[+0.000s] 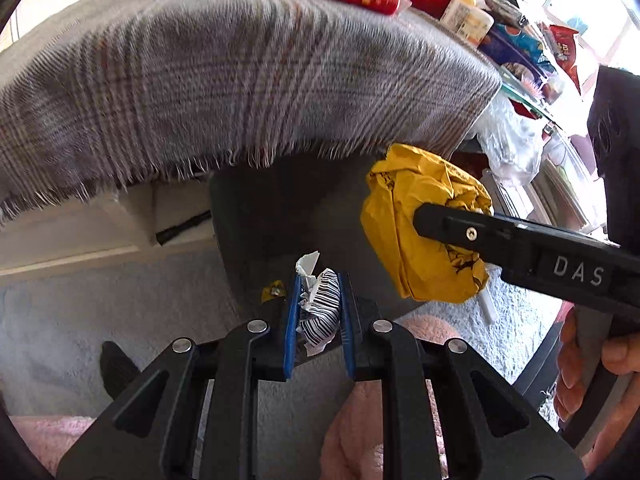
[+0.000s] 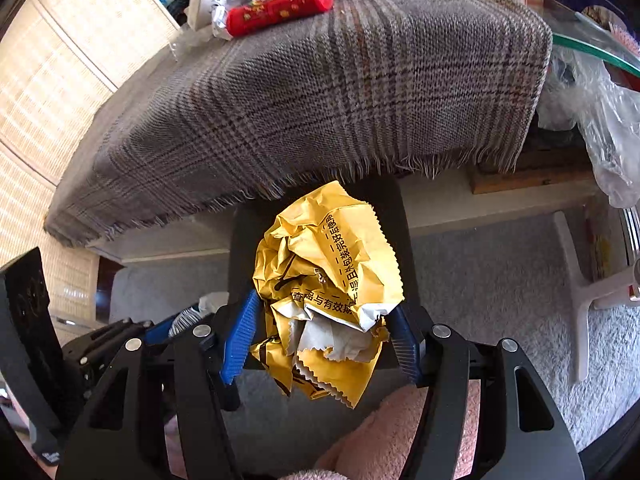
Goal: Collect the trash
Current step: 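Carry both items over the bin and open both grippers to drop them, then grasp the red Skittles tube with right gripper while left grasps white paper strip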
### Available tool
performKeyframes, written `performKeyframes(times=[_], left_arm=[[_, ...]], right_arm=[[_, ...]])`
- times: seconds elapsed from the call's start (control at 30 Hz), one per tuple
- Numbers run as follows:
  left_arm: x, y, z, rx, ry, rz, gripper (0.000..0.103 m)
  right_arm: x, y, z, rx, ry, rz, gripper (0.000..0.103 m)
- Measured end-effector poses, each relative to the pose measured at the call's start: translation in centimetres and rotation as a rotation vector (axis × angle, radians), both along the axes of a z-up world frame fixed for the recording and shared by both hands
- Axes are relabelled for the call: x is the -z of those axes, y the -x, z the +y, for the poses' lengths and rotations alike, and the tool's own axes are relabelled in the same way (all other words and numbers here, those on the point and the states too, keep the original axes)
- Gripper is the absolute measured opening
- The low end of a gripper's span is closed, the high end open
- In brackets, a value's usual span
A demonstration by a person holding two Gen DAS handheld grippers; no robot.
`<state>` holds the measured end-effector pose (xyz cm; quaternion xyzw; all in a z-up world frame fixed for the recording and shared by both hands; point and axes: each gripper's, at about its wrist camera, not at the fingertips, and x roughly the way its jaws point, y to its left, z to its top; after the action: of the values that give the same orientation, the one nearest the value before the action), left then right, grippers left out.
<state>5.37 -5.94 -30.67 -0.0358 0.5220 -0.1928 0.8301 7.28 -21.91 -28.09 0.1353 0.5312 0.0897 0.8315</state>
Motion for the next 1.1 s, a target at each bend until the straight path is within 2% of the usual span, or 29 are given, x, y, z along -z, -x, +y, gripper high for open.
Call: performKeyframes(times=[0.13,0.23,0.27,0.33,0.43,0.47,0.53,0.63,0.7,0.8,1.1], left_arm=[[1.4,-0.4,-0.3,0.003,0.008,0.033,0.018],[1.6,-0.5,-0.3,0.004,0.015,0.035,0.024],[1.7,-0.6,-0.2,0.0,0.014,0.034,0.032],[1.6,-0.6,0.0,-0.01,0.015,0.031,0.037],[1.2,-0.7,0.5,-0.03,0.012,0.022,0.053],[1.1,-0.7,0.6,-0.035,0.01,0.02,0.059],[0.7,-0.7,0.9,-0.043,0.007,0.015,0.062],[-0.1,-0.5,1.5,-0.059,0.0,-0.003,0.073],[-0.8,-0.3,2.1,-0.069,-0.007,-0.021,0.083],[-2.3,0.1,3.2,-0.095,-0.003,-0.053,0.094],[-7.2,0.1,6.3,-0.169,-0.001,-0.101,0.095]], right_arm=[[0.7,-0.9,0.2,0.01,-0.003,0.023,0.062],[0.9,-1.3,0.2,0.015,0.003,0.033,0.068],[0.9,-1.4,0.1,0.018,0.003,0.037,0.068],[1.0,-1.7,0.1,0.023,0.001,0.044,0.07],[0.5,-1.8,-0.3,0.035,0.008,0.036,0.073],[0.3,-1.8,-0.4,0.04,0.006,0.032,0.077],[-0.2,-1.7,-0.7,0.049,0.001,0.018,0.079],[-0.9,-1.6,-1.3,0.067,-0.006,0.001,0.083],[-1.4,-1.2,-1.8,0.085,0.001,-0.015,0.096],[-2.2,-0.3,-2.5,0.105,0.021,-0.045,0.1],[-4.0,1.1,-4.8,0.132,0.024,-0.087,0.1]])
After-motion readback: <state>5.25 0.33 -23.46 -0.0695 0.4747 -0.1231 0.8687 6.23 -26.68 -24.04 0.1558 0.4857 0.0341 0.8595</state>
